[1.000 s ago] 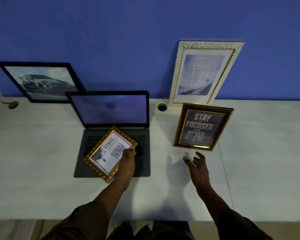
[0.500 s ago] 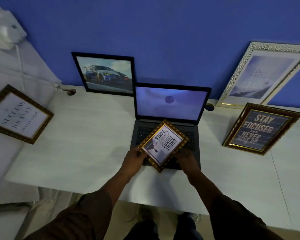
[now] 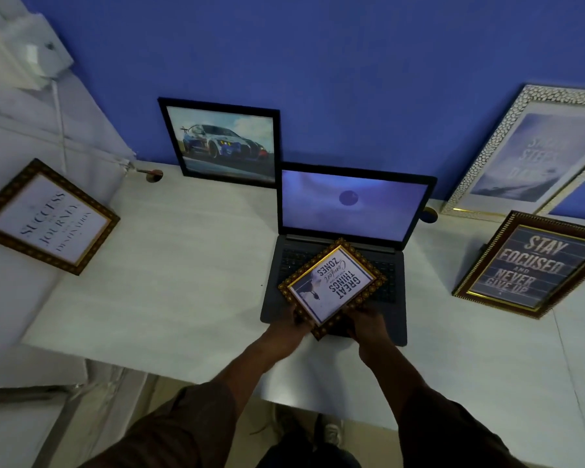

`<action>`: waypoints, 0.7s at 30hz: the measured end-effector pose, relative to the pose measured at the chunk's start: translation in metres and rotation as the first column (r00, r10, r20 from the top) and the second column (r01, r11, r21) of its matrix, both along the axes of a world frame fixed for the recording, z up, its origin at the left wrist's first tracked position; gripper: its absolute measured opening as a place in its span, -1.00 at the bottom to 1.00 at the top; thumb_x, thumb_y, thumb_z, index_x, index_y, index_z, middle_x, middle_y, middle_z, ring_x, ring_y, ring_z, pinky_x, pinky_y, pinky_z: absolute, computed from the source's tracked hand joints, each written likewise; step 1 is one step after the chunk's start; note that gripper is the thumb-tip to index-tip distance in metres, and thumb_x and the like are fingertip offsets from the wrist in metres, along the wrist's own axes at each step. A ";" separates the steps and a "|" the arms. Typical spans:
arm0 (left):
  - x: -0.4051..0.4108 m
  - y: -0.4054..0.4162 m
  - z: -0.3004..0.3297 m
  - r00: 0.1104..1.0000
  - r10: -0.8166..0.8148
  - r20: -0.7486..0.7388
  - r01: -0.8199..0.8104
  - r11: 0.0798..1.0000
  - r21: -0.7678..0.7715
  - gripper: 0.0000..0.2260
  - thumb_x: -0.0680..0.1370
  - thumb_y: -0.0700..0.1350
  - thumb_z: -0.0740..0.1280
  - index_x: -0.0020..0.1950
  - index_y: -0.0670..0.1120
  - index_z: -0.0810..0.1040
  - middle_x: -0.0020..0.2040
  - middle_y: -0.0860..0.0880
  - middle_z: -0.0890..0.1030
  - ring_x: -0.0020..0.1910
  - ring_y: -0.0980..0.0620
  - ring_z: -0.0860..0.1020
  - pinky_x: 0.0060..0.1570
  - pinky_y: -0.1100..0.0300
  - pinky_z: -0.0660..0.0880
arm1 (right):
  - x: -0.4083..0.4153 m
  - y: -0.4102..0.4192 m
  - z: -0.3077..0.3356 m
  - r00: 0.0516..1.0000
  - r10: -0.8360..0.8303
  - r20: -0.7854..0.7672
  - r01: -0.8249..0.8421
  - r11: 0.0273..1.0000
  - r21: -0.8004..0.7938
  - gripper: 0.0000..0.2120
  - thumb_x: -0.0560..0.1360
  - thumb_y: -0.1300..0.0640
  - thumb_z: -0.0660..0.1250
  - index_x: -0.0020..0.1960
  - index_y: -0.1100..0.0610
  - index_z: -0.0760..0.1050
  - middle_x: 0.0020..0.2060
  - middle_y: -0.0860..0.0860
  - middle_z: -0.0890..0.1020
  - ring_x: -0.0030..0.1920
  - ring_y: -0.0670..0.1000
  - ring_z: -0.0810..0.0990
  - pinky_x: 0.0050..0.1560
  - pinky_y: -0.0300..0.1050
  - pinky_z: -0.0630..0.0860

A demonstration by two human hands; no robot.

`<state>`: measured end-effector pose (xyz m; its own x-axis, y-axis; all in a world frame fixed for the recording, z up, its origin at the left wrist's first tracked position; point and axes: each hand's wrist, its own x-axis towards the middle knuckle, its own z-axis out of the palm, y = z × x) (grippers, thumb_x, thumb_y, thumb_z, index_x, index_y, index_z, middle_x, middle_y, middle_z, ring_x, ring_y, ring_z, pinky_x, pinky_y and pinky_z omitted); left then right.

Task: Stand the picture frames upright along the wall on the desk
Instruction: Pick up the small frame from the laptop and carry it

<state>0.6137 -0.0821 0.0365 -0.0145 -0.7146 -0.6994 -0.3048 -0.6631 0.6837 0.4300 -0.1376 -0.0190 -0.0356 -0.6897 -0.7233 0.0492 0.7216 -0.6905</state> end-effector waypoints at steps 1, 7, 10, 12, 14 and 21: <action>-0.001 0.001 0.000 1.000 0.010 -0.003 -0.010 1.000 -0.004 -0.39 0.58 0.11 0.31 0.60 0.13 0.19 0.50 0.02 0.42 0.43 -0.06 0.42 0.40 0.05 0.36 | 0.000 -0.001 0.000 1.000 0.029 0.006 -0.029 0.999 -0.031 -0.74 0.51 0.27 0.40 0.19 0.17 0.60 0.15 0.19 0.68 0.19 0.24 0.62 0.16 0.22 0.60; 0.006 0.005 0.026 0.982 0.170 0.082 -0.157 0.977 -0.147 -0.62 0.61 0.02 0.34 0.41 0.12 0.40 0.31 0.05 0.55 0.31 0.00 0.52 0.28 0.11 0.44 | -0.013 -0.003 0.022 0.987 0.154 0.040 -0.142 0.966 -0.218 -0.74 0.56 0.27 0.39 0.24 0.16 0.53 0.13 0.09 0.71 0.15 0.13 0.69 0.19 0.25 0.61; 0.026 0.000 0.040 0.919 0.327 0.223 -0.287 0.938 -0.194 -0.47 0.56 0.04 0.41 0.47 -0.07 0.36 0.39 -0.15 0.52 0.34 -0.12 0.51 0.34 0.00 0.46 | -0.022 -0.021 0.044 0.936 0.344 -0.074 -0.350 0.888 -0.300 -0.85 0.61 0.26 0.31 0.16 0.13 0.54 0.10 0.07 0.72 0.13 0.13 0.70 0.19 0.32 0.59; 0.036 -0.004 0.055 0.869 0.417 0.266 -0.351 0.899 -0.264 -0.43 0.56 0.05 0.41 0.50 -0.09 0.33 0.41 -0.20 0.49 0.35 -0.15 0.51 0.35 -0.04 0.46 | -0.020 -0.035 0.070 0.857 0.493 -0.149 -0.510 0.774 -0.375 -0.82 0.64 0.20 0.24 0.18 0.09 0.56 0.06 0.05 0.73 0.07 0.09 0.73 0.12 0.27 0.64; 0.042 -0.009 0.074 0.836 0.462 0.296 -0.347 0.863 -0.366 -0.47 0.59 0.06 0.35 0.50 -0.09 0.32 0.40 -0.17 0.50 0.35 -0.14 0.51 0.32 -0.02 0.48 | -0.013 -0.047 0.098 0.770 0.596 -0.227 -0.628 0.645 -0.435 -0.79 0.67 0.14 0.21 0.23 0.03 0.56 0.03 -0.01 0.74 0.00 -0.03 0.75 0.05 0.13 0.68; 0.061 0.002 0.121 0.864 0.381 0.328 -0.219 0.873 -0.437 -0.72 0.67 0.08 0.19 0.22 -0.06 0.55 0.13 -0.05 0.68 0.11 -0.06 0.64 0.07 0.02 0.59 | 0.019 -0.081 0.169 0.528 0.778 -0.341 -0.794 0.309 -0.523 -0.76 0.63 0.10 0.32 0.26 0.00 0.62 0.06 -0.04 0.75 0.06 -0.09 0.72 0.10 -0.09 0.65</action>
<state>0.6744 -0.0798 0.1579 0.4604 -0.8428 -0.2787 -0.4281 -0.4858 0.7620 0.4486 -0.2184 0.1496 0.7470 -0.6365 -0.1918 -0.3389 -0.1163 -0.9336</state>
